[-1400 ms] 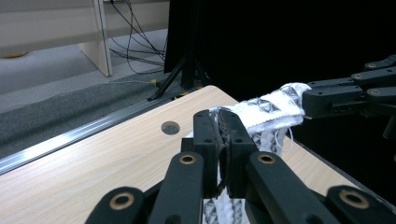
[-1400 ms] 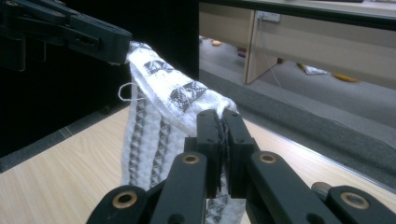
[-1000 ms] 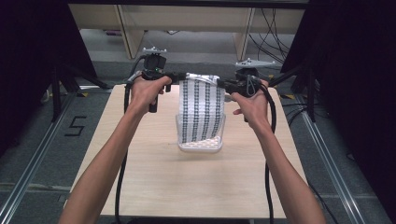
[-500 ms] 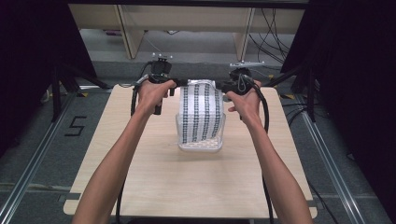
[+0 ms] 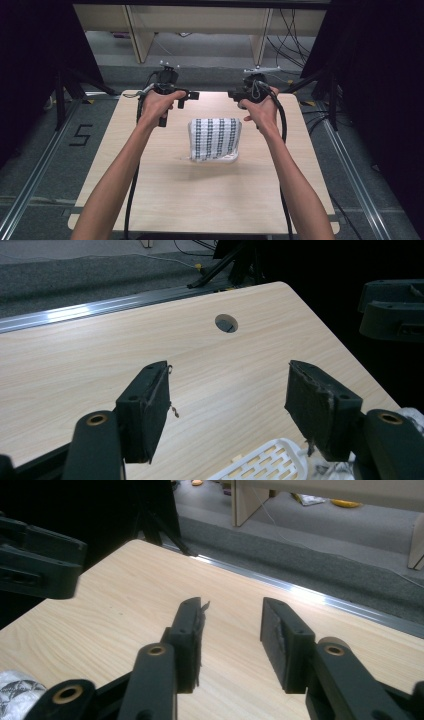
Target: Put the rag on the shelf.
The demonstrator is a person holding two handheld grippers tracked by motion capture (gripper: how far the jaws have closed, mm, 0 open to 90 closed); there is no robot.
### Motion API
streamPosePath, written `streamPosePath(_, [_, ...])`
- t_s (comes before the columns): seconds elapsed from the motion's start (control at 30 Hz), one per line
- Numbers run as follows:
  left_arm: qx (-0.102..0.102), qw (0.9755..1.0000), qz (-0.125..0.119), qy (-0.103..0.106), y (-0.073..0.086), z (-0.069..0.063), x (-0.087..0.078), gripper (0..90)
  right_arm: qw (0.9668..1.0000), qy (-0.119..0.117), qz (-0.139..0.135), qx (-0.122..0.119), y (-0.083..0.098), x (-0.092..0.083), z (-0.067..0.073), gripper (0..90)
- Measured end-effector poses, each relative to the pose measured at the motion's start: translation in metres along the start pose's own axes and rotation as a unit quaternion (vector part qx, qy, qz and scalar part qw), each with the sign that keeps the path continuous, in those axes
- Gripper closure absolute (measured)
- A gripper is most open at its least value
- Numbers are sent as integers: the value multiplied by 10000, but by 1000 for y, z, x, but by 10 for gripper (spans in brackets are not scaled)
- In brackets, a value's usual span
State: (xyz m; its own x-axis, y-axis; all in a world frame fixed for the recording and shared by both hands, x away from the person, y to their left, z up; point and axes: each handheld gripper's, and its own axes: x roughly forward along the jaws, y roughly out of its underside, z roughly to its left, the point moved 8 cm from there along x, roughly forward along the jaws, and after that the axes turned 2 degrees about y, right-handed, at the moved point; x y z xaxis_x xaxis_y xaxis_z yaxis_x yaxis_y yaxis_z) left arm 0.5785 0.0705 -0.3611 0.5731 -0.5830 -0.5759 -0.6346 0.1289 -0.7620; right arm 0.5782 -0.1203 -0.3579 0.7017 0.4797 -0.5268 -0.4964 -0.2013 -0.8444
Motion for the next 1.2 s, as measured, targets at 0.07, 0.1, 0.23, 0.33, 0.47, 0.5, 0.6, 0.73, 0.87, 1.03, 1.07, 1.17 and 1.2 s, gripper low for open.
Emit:
streamPosePath(0.07, [-25, 9999, -28, 101, 3, 0, -7, 334, 10000, -79, -10, 30, 1, -3, 1, 592])
streamPosePath(0.1, [0, 9999, -30, 131, 4, 0, -9, 329, 10000, -88, -11, 16, 2, -4, 0, 578])
streamPosePath(0.23, [176, 9997, -17, 147, 12, 2, -21, 311, 9999, -104, 17, 35, 6, -9, 0, 544])
streamPosePath(0.33, [190, 9996, -39, 207, 17, 4, -26, 290, 9999, -150, 57, -8, 10, -13, 0, 523])
streamPosePath(0.47, [170, 9997, -68, 152, 24, 9, -34, 229, 9999, -122, 60, -52, 10, -20, -2, 479])
streamPosePath(0.5, [161, 9997, -95, 144, 25, 9, -36, 225, 9999, -168, 39, -2, 10, -22, 0, 468])
streamPosePath(0.6, [194, 9995, -123, 196, 30, 10, -41, 214, 9996, -235, 40, -164, 9, -26, 1, 440])
streamPosePath(0.73, [291, 9991, -124, 265, 40, 6, -47, 200, 9993, -325, 9, -187, 10, -33, 8, 417])
streamPosePath(0.87, [316, 9986, -166, 379, 46, 0, -53, 189, 9993, -349, 85, -139, 15, -38, 16, 393])
streamPosePath(1.03, [390, 9980, -232, 430, 52, -8, -59, 181, 9991, -386, 33, -145, 18, -44, 19, 361])
streamPosePath(1.07, [458, 9979, -190, 421, 54, -8, -60, 181, 9992, -394, 35, -107, 19, -45, 20, 353])
streamPosePath(1.17, [534, 9974, -219, 433, 60, -13, -63, 174, 9990, -430, 14, -84, 21, -48, 21, 332])
streamPosePath(1.2, [581, 9971, -162, 465, 62, -14, -64, 174, 9989, -464, -31, -118, 22, -49, 21, 322])
